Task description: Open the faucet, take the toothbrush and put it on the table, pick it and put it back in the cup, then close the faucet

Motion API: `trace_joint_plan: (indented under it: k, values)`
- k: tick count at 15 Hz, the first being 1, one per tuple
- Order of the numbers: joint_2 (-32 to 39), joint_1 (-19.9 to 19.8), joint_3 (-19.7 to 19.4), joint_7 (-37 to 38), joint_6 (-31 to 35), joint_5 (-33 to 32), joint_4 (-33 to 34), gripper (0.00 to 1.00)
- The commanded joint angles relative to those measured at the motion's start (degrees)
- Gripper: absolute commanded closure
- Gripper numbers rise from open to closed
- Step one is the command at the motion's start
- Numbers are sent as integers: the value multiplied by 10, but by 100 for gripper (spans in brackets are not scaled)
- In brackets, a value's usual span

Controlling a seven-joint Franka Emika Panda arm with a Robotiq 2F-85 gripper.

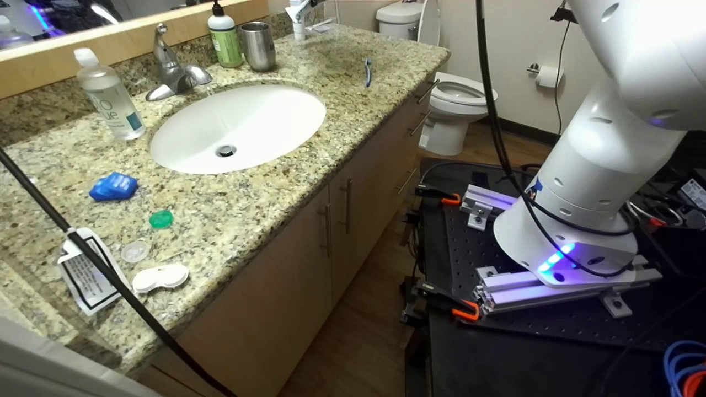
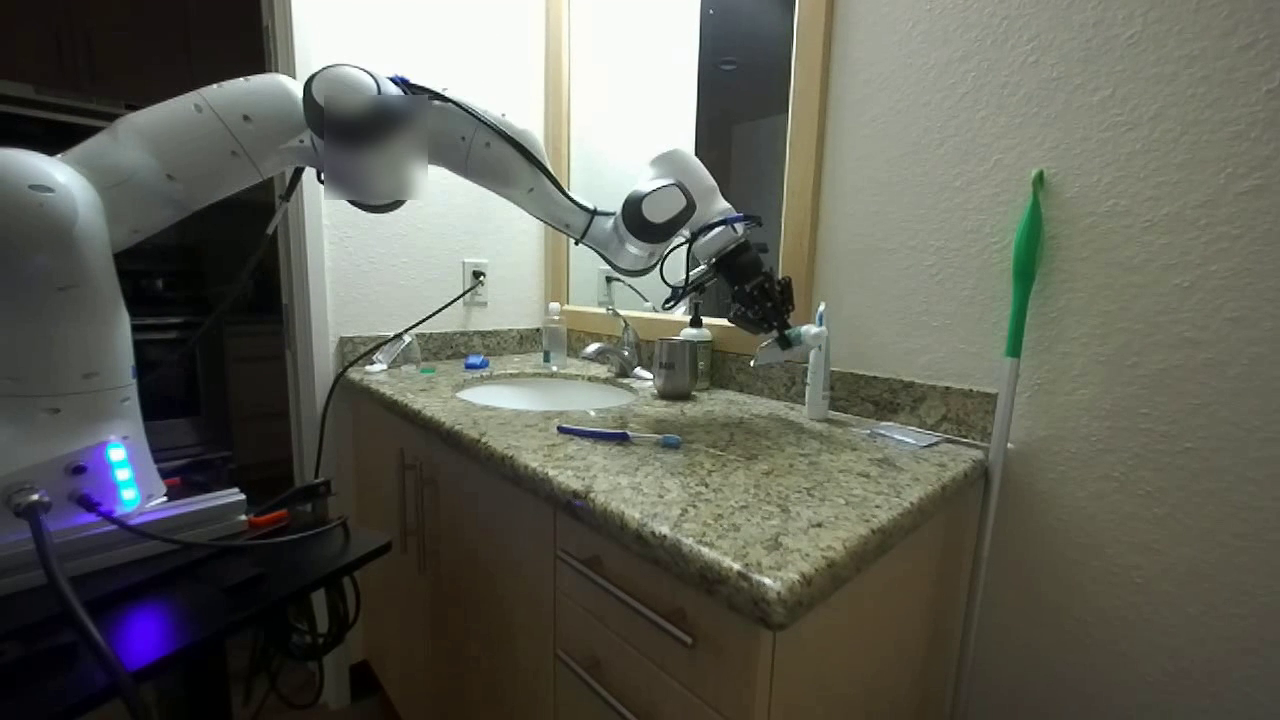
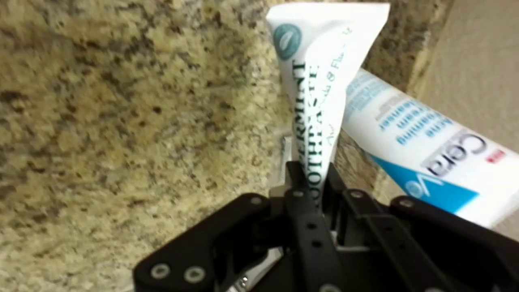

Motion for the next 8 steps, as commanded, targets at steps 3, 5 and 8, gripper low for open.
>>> trace_joint_plan:
  k: [3,5,8]
  values:
    - [-130,59,-45,-110,138,-83,-185,96]
    - [-173,59,-27,-175,177,-103,-238,96]
    - [-242,31,39,-284,244,-101,-317,96]
